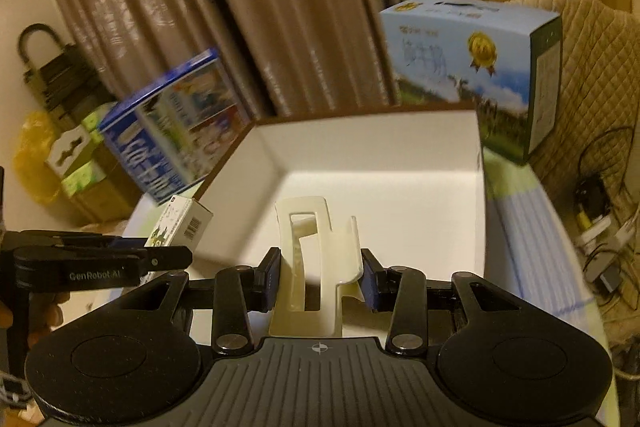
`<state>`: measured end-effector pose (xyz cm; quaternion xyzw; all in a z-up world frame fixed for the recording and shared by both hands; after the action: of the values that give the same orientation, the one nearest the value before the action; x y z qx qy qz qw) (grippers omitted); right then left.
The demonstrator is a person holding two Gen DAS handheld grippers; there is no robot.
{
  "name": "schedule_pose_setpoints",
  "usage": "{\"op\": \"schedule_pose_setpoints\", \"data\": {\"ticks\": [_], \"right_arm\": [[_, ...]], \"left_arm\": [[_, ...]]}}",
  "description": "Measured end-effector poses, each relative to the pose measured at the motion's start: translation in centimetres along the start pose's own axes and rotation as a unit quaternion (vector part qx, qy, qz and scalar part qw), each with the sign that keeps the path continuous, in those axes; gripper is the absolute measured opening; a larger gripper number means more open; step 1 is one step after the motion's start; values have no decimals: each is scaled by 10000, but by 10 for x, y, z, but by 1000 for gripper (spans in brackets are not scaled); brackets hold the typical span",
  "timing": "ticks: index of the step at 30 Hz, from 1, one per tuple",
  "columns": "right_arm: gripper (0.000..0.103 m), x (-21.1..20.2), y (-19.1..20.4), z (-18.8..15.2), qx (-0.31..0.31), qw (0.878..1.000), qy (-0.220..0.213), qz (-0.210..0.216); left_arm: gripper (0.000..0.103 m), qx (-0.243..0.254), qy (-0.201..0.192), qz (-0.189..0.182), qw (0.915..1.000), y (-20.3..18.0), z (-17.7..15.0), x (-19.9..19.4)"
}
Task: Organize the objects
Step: 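Carry both items into the brown box and open both grippers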
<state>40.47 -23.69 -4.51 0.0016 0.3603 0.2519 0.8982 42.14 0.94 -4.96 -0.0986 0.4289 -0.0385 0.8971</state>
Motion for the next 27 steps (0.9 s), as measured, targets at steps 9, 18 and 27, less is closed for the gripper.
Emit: {"op": "schedule_pose_setpoints", "data": {"ticks": [9, 18, 27], "right_arm": [[37, 49, -29, 22, 236, 9990, 278, -272], [37, 92, -51, 18, 386, 9954, 675, -551], [37, 112, -65, 3, 442, 9912, 1033, -705]], "left_arm": [[34, -133, 302, 19, 9995, -13, 46, 67], [34, -109, 703, 181, 9973, -29, 63, 134], [34, -159, 1270, 402, 9910, -29, 51, 183]]}}
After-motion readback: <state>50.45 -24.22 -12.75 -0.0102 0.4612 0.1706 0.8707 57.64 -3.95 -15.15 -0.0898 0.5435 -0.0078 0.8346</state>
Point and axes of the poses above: each gripper's, at about its wrist camera, not at the fingertips, and x roughly the way its jaws point, y to its left, z to its top, the point moved 5 cm from there along x, roughly the way its jaws point, and after that the axes turned 10 degrees about -x, right-handed, at the moved point
